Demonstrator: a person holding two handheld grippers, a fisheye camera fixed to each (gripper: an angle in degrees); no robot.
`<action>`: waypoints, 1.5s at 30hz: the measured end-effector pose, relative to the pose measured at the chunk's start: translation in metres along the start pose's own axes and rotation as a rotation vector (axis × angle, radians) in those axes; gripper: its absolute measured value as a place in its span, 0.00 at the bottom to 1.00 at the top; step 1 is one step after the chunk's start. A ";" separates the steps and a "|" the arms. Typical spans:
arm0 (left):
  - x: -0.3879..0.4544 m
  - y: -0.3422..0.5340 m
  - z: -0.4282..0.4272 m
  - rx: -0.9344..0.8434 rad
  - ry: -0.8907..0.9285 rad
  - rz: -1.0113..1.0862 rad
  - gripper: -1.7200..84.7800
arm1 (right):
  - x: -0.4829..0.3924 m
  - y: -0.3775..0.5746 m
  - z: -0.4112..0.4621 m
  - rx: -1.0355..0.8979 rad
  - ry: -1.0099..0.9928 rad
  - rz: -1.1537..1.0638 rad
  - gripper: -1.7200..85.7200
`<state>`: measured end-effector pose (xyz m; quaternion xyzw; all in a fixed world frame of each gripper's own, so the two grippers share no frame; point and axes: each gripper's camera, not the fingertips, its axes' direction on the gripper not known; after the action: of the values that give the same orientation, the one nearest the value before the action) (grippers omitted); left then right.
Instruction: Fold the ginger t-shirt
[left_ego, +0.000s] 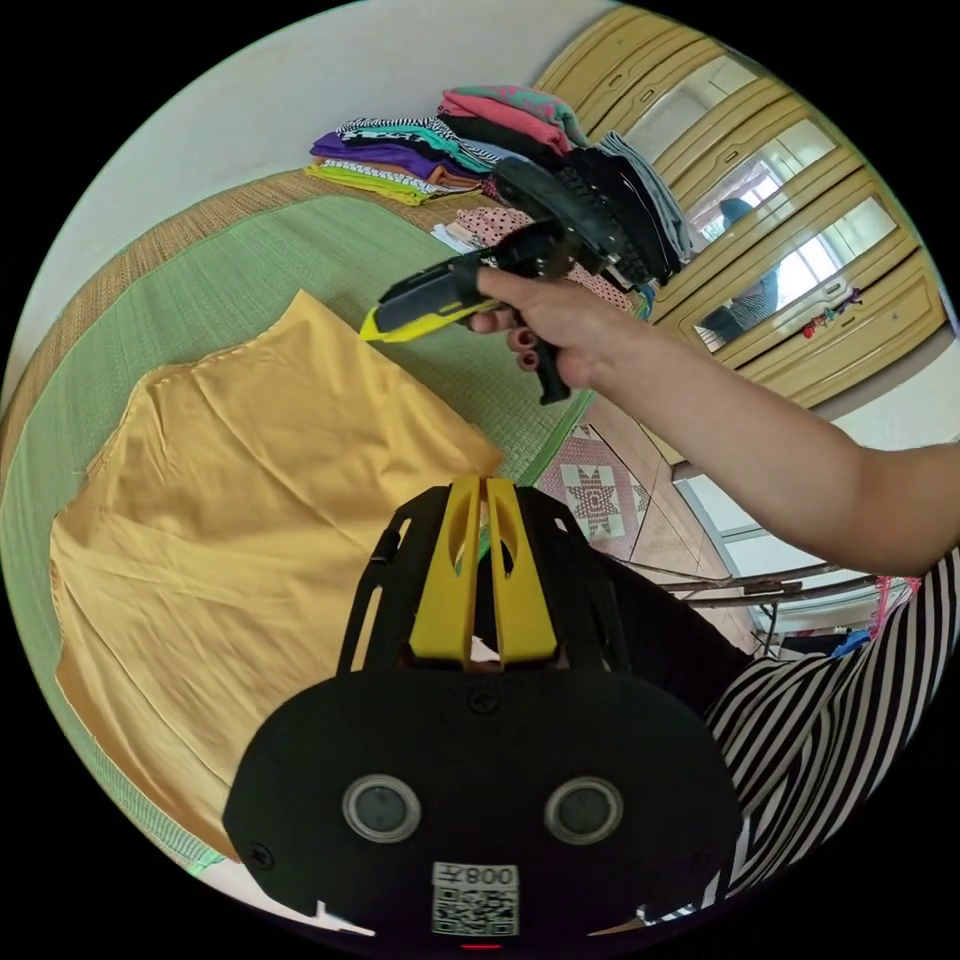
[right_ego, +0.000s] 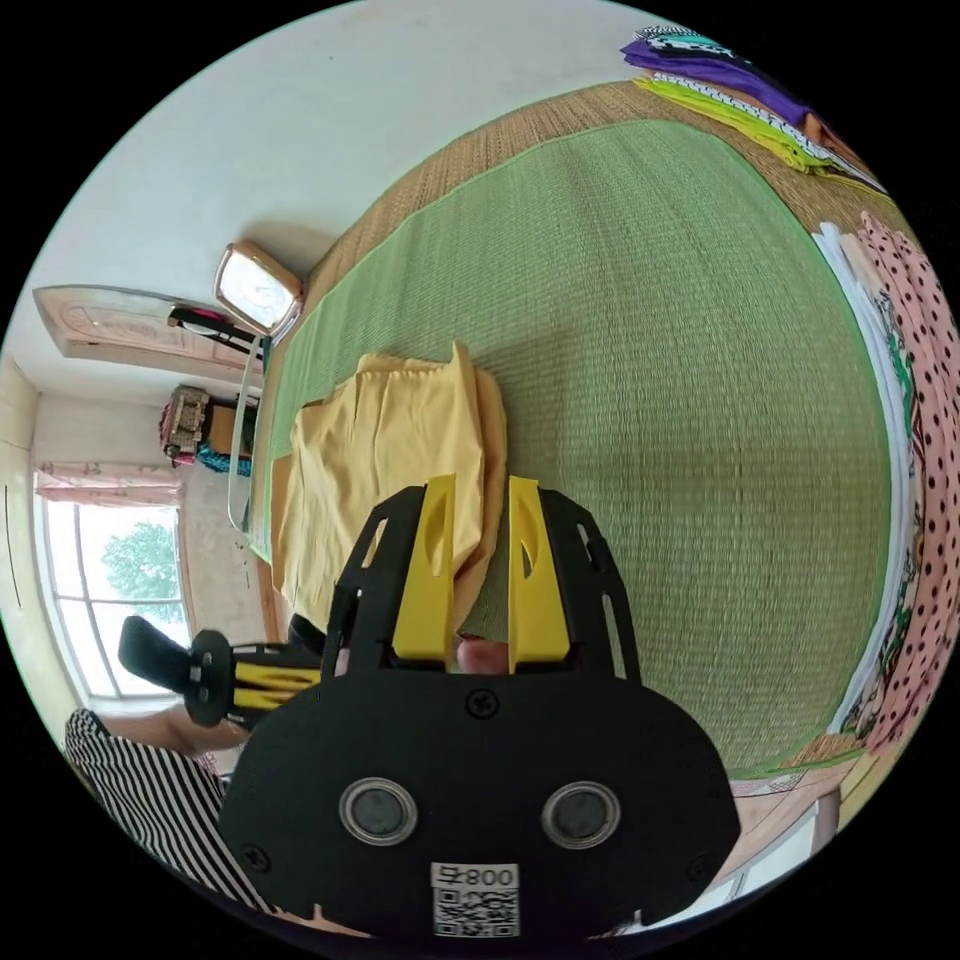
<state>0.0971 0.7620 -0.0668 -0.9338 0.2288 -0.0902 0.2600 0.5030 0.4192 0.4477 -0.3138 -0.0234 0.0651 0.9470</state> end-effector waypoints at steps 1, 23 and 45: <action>0.000 -0.001 0.002 -0.001 0.012 0.000 0.03 | 0.001 -0.008 0.005 0.001 0.002 0.008 0.12; -0.025 0.015 -0.002 0.009 0.120 -0.023 0.03 | 0.053 -0.039 0.051 0.001 -0.220 0.098 0.03; -0.132 0.167 -0.167 0.393 0.266 -0.145 0.03 | -0.052 -0.032 0.066 0.167 -0.361 -0.077 0.03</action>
<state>-0.1304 0.6236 -0.0198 -0.8592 0.1712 -0.2736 0.3969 0.4491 0.4256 0.5192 -0.2163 -0.1993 0.0858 0.9519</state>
